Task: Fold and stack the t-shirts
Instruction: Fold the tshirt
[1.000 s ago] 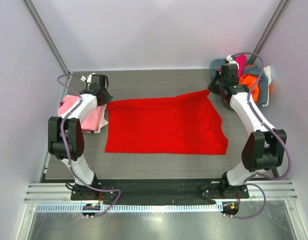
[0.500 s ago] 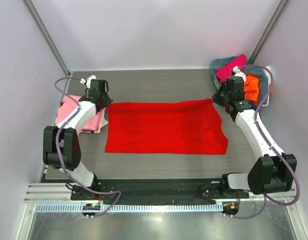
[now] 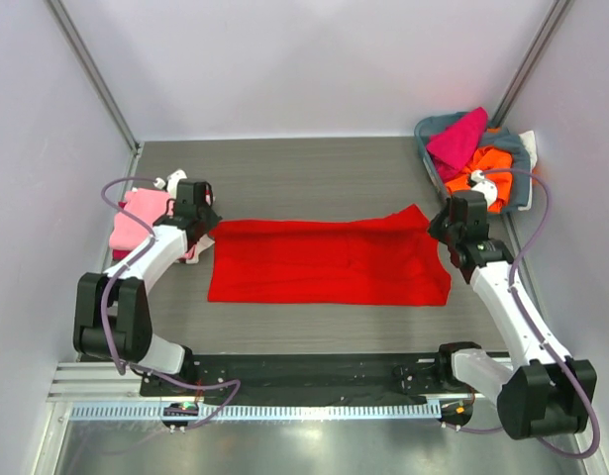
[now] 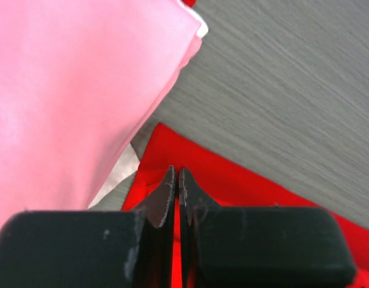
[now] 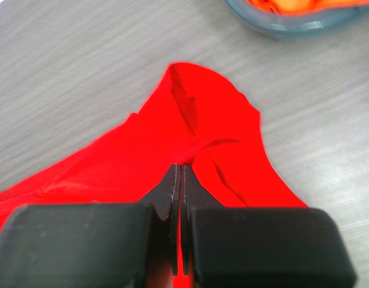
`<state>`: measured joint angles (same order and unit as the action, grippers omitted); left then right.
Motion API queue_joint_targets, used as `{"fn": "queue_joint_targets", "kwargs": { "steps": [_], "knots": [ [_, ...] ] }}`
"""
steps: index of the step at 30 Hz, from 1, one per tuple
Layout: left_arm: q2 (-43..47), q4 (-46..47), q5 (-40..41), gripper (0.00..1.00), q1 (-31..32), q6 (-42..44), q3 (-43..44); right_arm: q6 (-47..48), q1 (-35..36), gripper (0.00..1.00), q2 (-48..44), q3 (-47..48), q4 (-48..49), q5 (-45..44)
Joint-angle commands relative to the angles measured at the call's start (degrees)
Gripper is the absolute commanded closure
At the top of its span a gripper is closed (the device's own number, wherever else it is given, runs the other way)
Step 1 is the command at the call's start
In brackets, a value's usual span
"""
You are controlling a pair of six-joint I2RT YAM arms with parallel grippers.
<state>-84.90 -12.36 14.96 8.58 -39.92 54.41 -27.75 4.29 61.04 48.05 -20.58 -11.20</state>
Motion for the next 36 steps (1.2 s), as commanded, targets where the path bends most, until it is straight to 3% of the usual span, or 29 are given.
{"fn": "queue_joint_targets", "kwargs": {
  "steps": [1,18,24,26,27,29,31,36],
  "knots": [
    [3.6,3.92,1.04,1.0,0.91,-1.03,-1.67,-1.43,-0.25,0.99,-4.95,-2.87,2.38,-3.91],
    [12.48,4.27,0.86,1.0,2.49,-4.02,-13.45,-8.1,-0.16,0.98,-15.15,-18.33,0.89,-1.28],
    [18.19,4.63,1.65,0.99,2.93,-7.45,-20.92,-10.66,-0.16,0.91,-21.48,-22.38,0.72,0.03],
    [20.03,4.54,1.04,0.91,3.02,-8.06,-22.77,-10.66,-0.16,0.82,-22.97,-23.09,0.72,0.65],
    [20.47,4.54,0.43,0.76,3.02,-8.33,-23.12,-10.75,-0.16,0.71,-24.55,-23.7,0.8,1.09],
    [22.41,3.49,-3.09,0.63,3.2,-8.42,-23.56,-10.49,-0.25,0.64,-26.31,-24.14,0.54,1.97],
    [24.07,1.39,-4.41,0.59,4.16,-8.86,-23.13,-10.31,-0.08,0.56,-28.86,-24.5,0.36,1.89],
    [30.23,-3.54,-3.36,0.48,5.75,-8.68,-20.41,-8.21,-0.16,0.5,-28.79,-23.62,1.76,3.2]
  ]
}}
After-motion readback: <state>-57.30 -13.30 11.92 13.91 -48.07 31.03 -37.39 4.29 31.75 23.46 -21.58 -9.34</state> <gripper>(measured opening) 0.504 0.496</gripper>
